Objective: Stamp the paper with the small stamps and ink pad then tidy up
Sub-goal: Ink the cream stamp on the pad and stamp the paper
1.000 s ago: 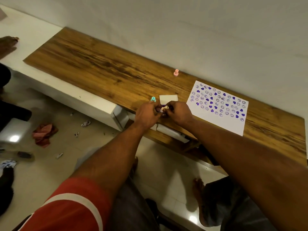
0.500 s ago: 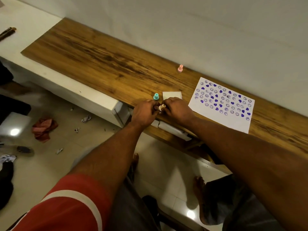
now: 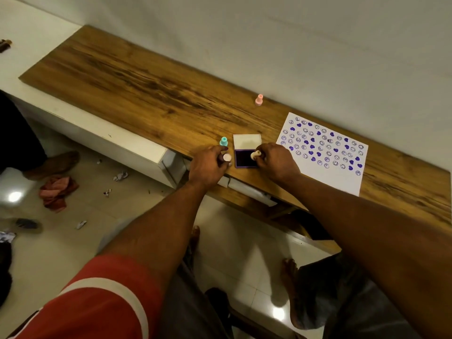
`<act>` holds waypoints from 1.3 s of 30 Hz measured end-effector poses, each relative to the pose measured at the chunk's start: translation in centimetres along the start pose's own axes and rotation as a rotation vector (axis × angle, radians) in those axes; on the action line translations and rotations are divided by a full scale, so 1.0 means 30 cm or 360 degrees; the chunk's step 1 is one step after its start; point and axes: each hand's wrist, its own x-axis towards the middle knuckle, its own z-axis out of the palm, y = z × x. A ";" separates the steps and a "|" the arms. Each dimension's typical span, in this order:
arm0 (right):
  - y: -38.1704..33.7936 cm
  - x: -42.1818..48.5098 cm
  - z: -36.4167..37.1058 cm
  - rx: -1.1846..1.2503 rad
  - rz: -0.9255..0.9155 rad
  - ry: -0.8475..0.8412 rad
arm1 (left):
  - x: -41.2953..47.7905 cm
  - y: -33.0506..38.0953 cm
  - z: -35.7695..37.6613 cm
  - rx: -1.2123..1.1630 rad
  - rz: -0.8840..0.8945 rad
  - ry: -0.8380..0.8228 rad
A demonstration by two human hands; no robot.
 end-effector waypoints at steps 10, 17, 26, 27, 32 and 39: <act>0.035 0.015 -0.027 -0.0034 -0.0079 -0.0071 | 0.071 0.131 0.004 0.0653 0.0256 -0.0148; -0.027 0.043 -0.147 0.0063 -0.0280 0.0537 | 0.099 0.131 0.015 0.0689 0.0133 -0.0250; 0.070 0.024 0.033 -0.0086 -0.0048 -0.0128 | 0.093 0.158 0.014 0.0656 0.0056 -0.0216; 0.070 0.024 0.032 -0.0099 -0.0052 -0.0129 | 0.093 0.162 0.012 0.0666 0.0052 -0.0213; 0.073 0.011 0.057 -0.0140 -0.0056 -0.0084 | 0.093 0.179 0.014 0.0751 0.0052 -0.0230; 0.067 0.000 -0.003 0.0043 -0.0041 -0.0072 | 0.069 0.201 0.022 0.0704 0.0095 -0.0196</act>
